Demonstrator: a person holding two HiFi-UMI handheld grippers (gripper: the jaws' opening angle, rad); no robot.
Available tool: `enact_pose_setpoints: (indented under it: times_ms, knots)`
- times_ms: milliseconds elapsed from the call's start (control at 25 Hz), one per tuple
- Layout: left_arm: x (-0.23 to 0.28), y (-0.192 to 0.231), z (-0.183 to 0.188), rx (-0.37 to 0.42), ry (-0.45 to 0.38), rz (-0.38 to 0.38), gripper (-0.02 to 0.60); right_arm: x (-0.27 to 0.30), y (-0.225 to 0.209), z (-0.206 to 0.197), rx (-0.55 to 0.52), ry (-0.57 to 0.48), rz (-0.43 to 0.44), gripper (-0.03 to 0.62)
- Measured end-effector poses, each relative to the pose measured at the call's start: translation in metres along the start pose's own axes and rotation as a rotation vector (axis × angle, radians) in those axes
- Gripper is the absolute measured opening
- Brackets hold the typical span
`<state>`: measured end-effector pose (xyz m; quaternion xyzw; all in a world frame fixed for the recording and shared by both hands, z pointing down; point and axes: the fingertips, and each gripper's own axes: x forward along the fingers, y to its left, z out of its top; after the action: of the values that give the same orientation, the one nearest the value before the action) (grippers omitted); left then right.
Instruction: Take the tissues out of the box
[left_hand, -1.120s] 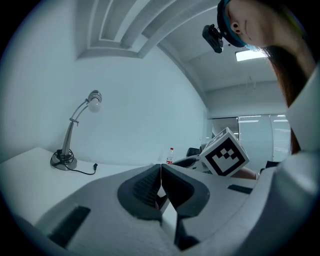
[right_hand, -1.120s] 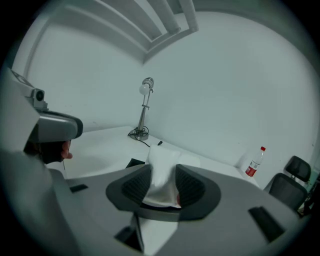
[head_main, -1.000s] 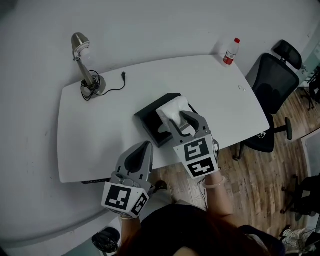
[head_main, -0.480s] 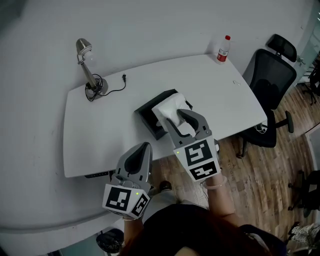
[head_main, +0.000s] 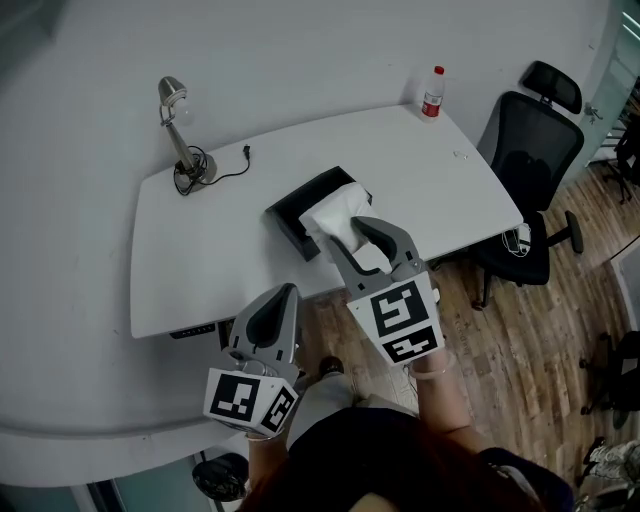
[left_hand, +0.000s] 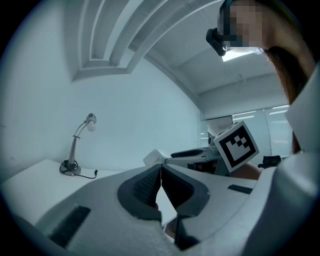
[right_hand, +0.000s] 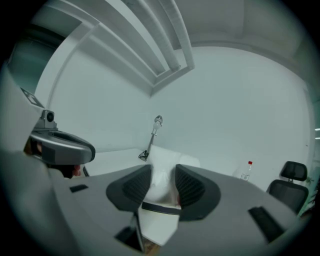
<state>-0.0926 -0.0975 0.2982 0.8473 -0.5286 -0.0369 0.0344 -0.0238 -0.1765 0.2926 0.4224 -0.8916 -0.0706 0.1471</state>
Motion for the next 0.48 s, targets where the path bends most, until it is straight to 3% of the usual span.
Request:
enact_pose_setpoints:
  times_ms: [480]
  knots:
    - [-0.037, -0.049, 0.006, 0.035, -0.012, -0.021, 0.021, -0.071, 0.016, 0.017, 0.002, -0.094, -0.012, 0.164]
